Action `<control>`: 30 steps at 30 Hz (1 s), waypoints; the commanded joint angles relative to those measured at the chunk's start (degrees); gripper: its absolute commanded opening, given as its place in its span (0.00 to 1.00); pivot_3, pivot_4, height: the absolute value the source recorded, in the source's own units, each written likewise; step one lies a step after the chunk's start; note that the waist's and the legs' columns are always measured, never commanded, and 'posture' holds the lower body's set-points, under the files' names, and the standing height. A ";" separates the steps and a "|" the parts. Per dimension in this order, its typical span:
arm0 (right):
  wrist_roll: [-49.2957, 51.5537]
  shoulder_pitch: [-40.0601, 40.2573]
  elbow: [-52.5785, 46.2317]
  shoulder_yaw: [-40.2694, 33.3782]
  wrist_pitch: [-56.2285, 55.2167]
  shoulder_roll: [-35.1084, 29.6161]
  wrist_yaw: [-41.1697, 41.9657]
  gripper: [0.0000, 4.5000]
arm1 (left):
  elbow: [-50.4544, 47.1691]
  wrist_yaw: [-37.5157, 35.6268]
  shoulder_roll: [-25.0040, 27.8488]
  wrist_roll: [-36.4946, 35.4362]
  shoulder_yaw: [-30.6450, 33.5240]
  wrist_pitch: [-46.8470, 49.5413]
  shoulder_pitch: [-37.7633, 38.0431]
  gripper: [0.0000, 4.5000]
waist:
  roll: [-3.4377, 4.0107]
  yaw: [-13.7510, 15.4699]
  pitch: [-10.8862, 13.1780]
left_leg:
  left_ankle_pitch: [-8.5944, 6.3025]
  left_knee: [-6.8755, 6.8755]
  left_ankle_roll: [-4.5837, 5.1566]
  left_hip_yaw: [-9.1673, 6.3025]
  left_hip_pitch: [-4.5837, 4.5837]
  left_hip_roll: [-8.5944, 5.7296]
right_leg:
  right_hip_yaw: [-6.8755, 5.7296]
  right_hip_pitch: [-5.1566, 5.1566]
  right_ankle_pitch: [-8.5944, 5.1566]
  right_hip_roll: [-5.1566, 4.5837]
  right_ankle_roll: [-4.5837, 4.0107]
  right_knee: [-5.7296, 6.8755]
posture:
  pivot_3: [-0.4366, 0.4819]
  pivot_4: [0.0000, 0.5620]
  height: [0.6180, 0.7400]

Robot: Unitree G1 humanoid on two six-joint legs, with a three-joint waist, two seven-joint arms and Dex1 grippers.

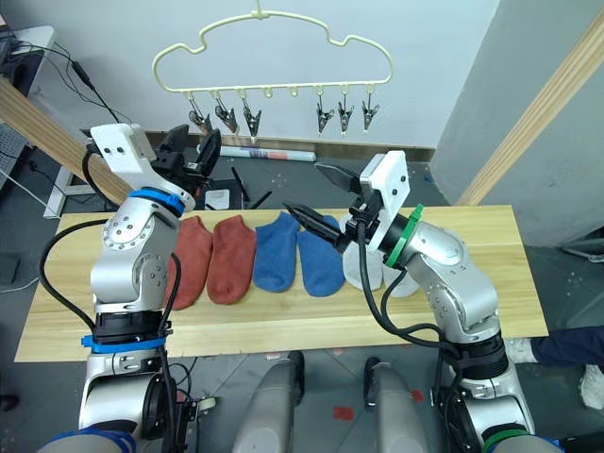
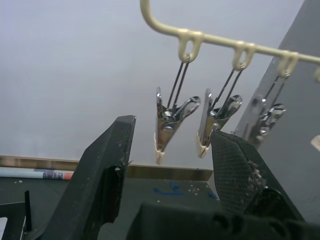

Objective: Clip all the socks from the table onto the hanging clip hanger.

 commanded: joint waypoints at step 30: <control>4.26 -3.15 -3.87 -1.25 2.70 0.46 -3.49 0.88 | 12.25 -3.46 1.24 3.82 -0.56 -11.75 -10.70 0.59 | 0.01 -0.08 0.43 | 0.01 -0.07 -0.04 0.07 -0.05 0.00 | 0.00 -0.11 -0.03 -0.04 0.05 -0.04 | 0.66 0.82 1.00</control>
